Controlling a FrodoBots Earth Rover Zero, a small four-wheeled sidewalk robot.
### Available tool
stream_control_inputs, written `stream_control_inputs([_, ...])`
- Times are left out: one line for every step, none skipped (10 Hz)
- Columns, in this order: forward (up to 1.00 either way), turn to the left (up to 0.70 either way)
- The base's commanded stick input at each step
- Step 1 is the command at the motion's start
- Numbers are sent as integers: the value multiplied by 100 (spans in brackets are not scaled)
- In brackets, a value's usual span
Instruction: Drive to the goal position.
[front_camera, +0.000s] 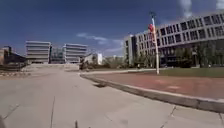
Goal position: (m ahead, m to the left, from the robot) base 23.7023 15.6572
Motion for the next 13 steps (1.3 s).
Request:
stream_control_inputs([70, 5])
stream_control_inputs([70, 14])
stream_control_inputs([70, 27])
stream_control_inputs([70, 28])
stream_control_inputs([70, 28])
stream_control_inputs([70, 28])
stream_control_inputs([70, 28])
stream_control_inputs([70, 28])
stream_control_inputs([70, 28])
stream_control_inputs([70, 28])
stream_control_inputs([70, 27])
stream_control_inputs([70, 24])
stream_control_inputs([70, 24])
